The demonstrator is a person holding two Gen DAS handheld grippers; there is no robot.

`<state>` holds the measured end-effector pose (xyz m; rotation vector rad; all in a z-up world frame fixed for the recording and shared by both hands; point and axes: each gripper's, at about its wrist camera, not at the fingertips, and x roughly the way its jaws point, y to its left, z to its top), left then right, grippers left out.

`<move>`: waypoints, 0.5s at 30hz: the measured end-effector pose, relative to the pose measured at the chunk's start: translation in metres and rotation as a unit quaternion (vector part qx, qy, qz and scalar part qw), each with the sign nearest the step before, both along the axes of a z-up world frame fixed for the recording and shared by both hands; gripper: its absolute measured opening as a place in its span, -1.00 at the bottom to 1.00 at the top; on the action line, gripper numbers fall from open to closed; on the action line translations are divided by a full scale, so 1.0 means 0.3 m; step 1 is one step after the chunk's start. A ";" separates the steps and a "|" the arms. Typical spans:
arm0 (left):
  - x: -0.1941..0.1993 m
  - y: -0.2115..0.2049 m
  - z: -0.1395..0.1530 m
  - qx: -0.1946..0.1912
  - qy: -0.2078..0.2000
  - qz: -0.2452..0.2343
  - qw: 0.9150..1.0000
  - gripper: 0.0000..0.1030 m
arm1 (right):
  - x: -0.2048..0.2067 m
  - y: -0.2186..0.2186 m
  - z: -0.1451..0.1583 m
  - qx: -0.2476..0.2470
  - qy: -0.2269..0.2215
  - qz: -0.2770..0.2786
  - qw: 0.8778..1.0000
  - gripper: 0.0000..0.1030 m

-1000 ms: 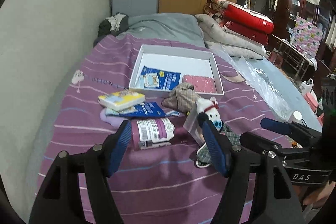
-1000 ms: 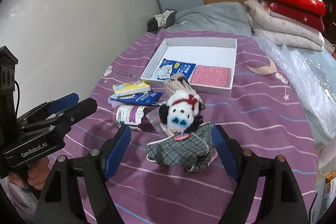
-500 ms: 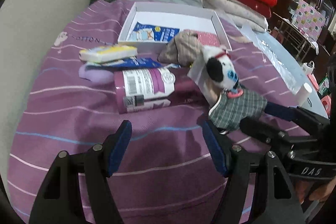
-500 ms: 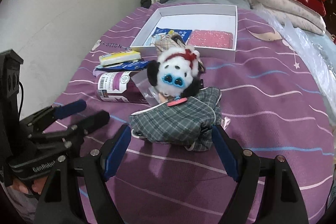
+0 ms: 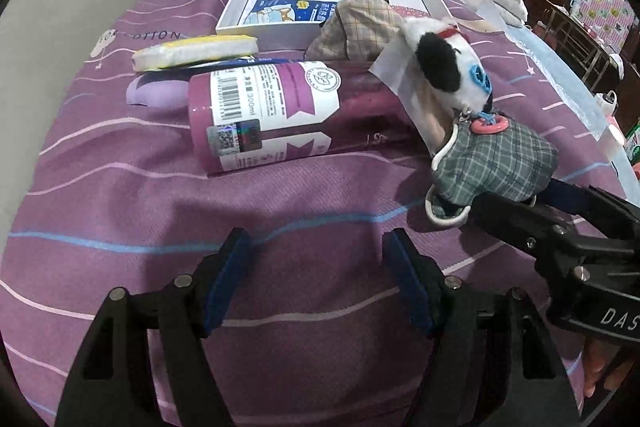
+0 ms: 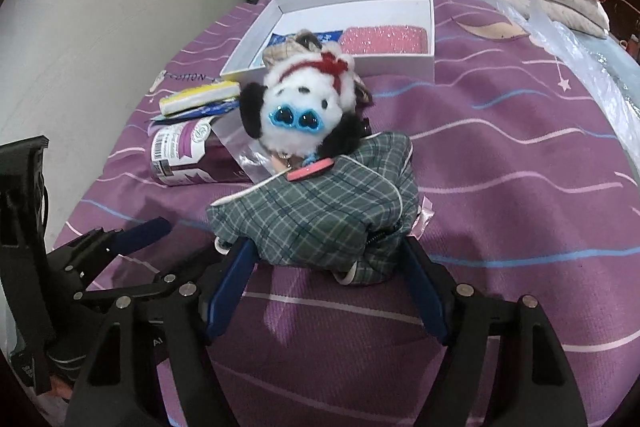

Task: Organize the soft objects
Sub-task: 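Move the right tool onto the green plaid cloth, then close the right tool on the plaid cloth and lift it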

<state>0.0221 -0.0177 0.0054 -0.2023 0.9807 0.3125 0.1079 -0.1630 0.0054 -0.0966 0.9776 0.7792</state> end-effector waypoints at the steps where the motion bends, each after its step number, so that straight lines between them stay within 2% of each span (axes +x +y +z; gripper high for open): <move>1: 0.004 0.001 -0.002 -0.001 0.001 0.000 1.000 0.42 | -0.001 0.001 -0.002 -0.001 0.000 0.000 1.000 0.46; 15: 0.019 0.002 -0.011 0.000 0.013 -0.004 1.000 0.49 | 0.006 0.008 -0.013 -0.005 0.005 0.001 1.000 0.47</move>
